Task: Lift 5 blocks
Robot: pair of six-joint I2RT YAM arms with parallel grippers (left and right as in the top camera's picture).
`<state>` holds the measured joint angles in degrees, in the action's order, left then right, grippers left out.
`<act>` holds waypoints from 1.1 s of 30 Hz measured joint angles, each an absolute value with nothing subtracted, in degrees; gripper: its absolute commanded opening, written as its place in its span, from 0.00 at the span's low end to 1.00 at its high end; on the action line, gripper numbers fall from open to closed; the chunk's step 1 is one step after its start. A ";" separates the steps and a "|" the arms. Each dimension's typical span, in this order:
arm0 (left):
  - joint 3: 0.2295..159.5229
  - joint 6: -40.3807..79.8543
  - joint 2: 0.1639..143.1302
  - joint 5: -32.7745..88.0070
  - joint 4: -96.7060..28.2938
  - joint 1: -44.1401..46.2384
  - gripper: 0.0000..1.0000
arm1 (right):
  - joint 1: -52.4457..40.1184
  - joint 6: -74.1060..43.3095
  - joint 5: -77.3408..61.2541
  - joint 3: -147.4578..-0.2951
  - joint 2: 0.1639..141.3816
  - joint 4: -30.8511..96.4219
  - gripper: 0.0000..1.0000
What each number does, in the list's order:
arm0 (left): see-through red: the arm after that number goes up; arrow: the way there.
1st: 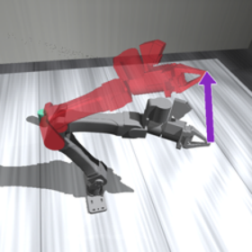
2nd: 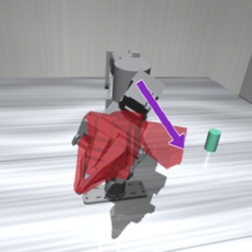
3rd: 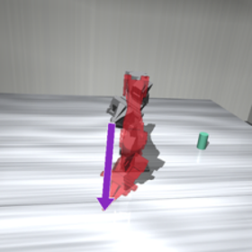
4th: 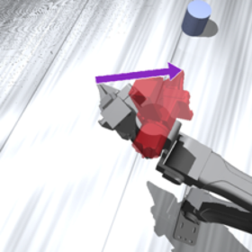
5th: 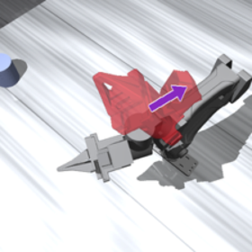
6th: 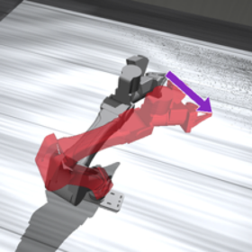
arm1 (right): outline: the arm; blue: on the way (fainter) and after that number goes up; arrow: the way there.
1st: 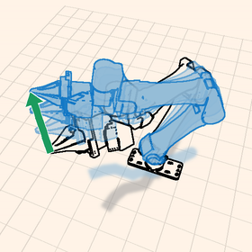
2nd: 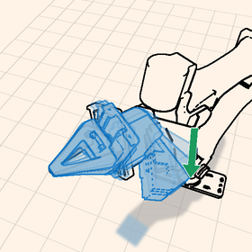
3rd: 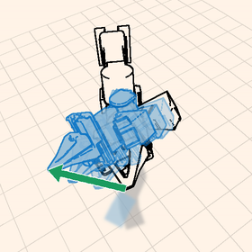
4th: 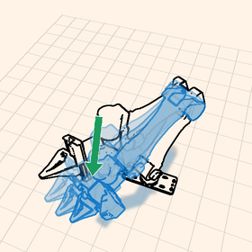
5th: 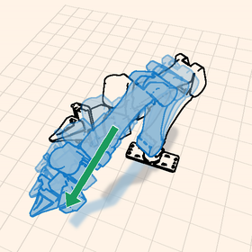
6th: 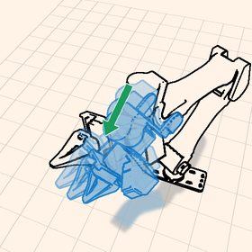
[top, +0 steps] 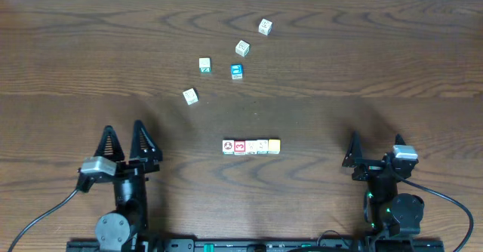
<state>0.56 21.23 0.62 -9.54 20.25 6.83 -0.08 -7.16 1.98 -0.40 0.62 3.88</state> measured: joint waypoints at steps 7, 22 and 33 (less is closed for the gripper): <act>0.38 21.10 0.60 -9.54 9.13 5.26 0.76 | -0.08 -7.16 1.98 -0.40 0.62 3.86 0.99; 0.80 20.08 0.58 -7.81 -0.45 4.93 0.76 | -0.08 -7.14 1.98 -0.40 0.62 3.90 0.99; 1.02 19.49 0.58 -6.28 -0.95 4.93 0.76 | -0.08 -7.16 1.98 -0.40 0.62 3.90 0.99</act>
